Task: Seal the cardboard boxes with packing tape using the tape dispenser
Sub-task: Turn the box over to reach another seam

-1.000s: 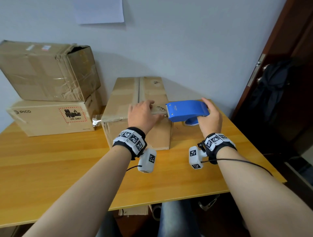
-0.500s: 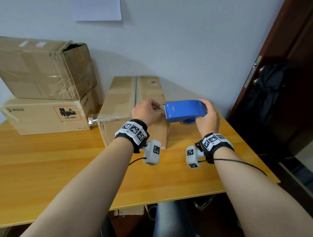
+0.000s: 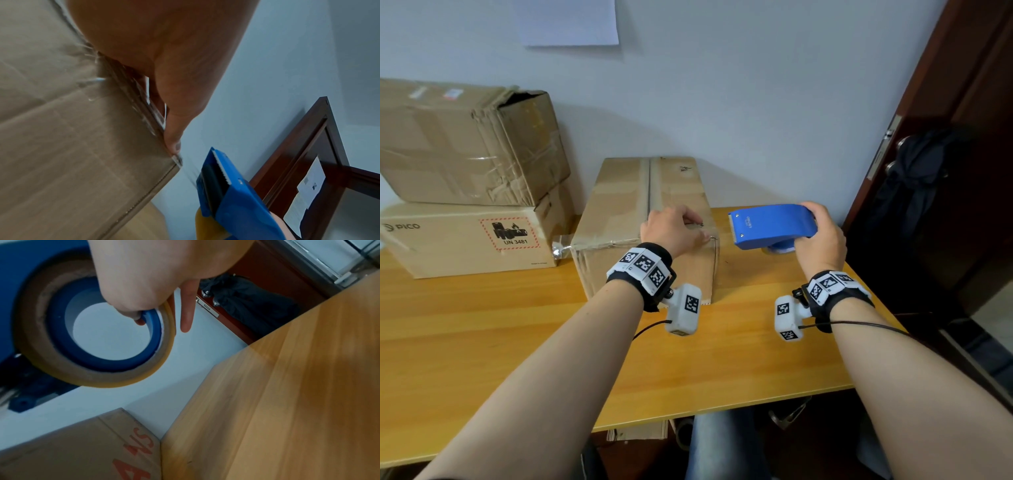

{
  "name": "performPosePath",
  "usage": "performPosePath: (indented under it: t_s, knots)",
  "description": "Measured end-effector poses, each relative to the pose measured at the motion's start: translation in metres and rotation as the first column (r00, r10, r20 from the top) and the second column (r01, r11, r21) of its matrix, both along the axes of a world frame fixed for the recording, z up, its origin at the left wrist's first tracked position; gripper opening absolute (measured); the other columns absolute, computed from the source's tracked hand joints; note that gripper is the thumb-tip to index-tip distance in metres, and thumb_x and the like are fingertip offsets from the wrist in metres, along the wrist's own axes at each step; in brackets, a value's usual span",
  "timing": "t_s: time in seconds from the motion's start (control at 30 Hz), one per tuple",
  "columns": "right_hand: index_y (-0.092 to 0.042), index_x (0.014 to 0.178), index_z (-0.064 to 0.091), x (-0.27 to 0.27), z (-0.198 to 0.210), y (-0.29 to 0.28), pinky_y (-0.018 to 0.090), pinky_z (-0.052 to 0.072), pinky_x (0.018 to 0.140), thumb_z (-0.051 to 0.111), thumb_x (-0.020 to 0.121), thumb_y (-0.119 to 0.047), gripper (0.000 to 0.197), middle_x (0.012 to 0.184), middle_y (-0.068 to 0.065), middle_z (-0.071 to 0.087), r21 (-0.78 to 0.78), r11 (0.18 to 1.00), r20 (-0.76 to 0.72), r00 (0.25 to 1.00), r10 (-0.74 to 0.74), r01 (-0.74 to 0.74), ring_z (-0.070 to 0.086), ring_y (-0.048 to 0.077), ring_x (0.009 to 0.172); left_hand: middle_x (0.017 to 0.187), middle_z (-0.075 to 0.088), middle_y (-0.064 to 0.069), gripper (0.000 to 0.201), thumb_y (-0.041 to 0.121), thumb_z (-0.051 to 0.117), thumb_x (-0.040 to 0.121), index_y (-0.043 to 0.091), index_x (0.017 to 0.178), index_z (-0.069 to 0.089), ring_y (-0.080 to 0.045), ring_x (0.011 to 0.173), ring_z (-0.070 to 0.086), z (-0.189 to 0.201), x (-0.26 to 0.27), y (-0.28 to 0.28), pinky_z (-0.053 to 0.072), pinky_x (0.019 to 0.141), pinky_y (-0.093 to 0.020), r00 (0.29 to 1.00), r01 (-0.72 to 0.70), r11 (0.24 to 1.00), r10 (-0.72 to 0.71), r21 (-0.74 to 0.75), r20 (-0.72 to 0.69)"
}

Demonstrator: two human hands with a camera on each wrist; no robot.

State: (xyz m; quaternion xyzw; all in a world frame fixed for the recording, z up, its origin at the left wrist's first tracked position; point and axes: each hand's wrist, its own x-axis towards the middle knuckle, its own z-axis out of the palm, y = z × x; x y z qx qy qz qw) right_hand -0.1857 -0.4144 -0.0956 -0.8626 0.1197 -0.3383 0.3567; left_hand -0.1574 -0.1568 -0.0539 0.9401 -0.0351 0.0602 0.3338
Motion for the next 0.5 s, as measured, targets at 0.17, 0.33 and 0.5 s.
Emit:
performPosePath:
  t_s: [0.17,0.33,0.5]
  knots:
    - [-0.029,0.128,0.060,-0.001,-0.001,-0.020,0.038,0.050,0.087,0.051,0.086,0.003,0.053,0.122,0.001,0.067,0.052,0.994,-0.010,0.995,-0.097,0.098,0.061,0.031,0.112,0.110,0.067,0.013,0.012,0.051,0.074,0.080,0.050,0.089,0.066,-0.018,0.119,0.053,0.004,-0.006,-0.002,0.041,0.103,-0.038,1.000,0.009,0.999,-0.009,0.039,-0.017]
    - [-0.029,0.129,0.059,-0.003,0.001,-0.022,0.039,0.049,0.090,0.049,0.086,0.006,0.056,0.126,0.001,0.065,0.020,0.995,0.013,0.995,-0.097,0.097,0.060,0.030,0.114,0.124,0.058,0.006,0.019,0.033,0.063,0.087,0.052,0.086,0.064,-0.026,0.130,0.036,0.013,-0.011,-0.013,0.028,0.111,-0.042,0.996,0.025,0.994,-0.015,0.105,-0.092]
    - [-0.027,0.129,0.061,0.000,0.006,-0.016,0.039,0.049,0.089,0.048,0.088,0.004,0.053,0.125,0.000,0.065,-0.038,0.997,0.039,0.997,-0.061,0.062,0.060,0.030,0.112,0.138,0.042,-0.001,0.025,0.030,0.054,0.089,0.050,0.092,0.068,-0.035,0.139,0.027,0.019,-0.008,-0.030,0.011,0.119,-0.053,0.985,0.025,0.986,0.004,0.167,-0.175]
